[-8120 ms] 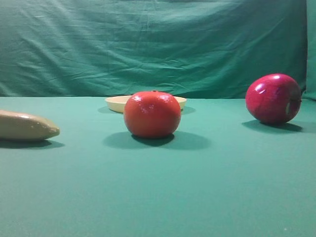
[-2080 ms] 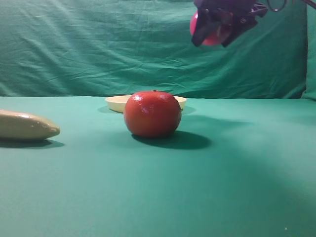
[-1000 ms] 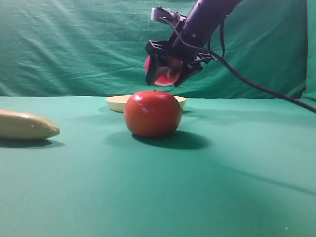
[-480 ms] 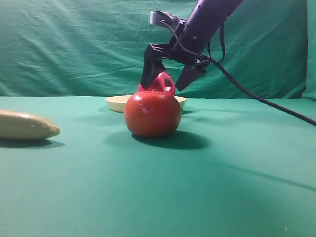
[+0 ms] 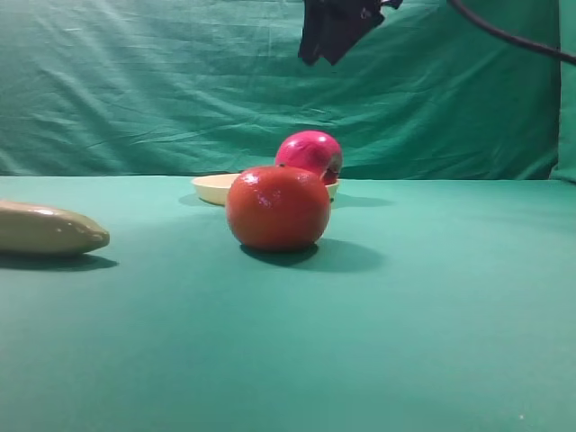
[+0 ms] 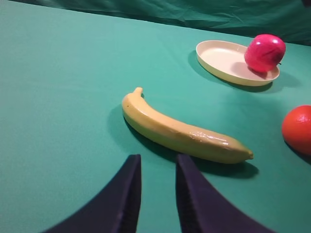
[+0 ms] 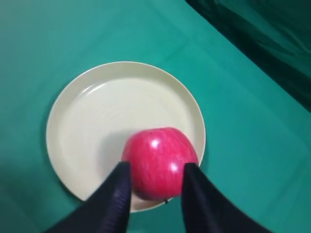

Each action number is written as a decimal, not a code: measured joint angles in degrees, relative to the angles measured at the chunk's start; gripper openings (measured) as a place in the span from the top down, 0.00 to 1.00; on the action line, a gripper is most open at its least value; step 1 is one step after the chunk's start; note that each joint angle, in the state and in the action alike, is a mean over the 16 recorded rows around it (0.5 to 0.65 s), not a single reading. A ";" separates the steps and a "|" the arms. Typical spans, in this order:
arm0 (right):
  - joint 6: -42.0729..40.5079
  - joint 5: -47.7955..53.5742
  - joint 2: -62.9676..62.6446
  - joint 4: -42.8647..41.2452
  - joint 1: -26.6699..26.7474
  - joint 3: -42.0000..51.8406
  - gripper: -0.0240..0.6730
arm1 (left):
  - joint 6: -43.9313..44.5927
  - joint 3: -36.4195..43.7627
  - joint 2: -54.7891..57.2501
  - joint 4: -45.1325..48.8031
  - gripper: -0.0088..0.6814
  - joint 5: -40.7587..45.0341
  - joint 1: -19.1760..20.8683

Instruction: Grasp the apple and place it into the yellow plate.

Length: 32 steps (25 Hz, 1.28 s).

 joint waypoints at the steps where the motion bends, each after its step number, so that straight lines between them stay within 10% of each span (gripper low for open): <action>1: 1.36 1.15 -1.13 -0.97 0.00 0.00 0.94 | 0.00 0.00 0.00 0.00 0.76 0.00 0.00; 13: 10.48 7.15 -18.34 -7.05 0.00 9.14 0.97 | 0.00 0.00 0.00 0.00 0.76 0.00 0.00; 32: 11.09 -6.46 -62.14 -5.17 0.00 55.94 0.97 | 0.00 0.00 0.00 0.00 0.76 0.00 0.00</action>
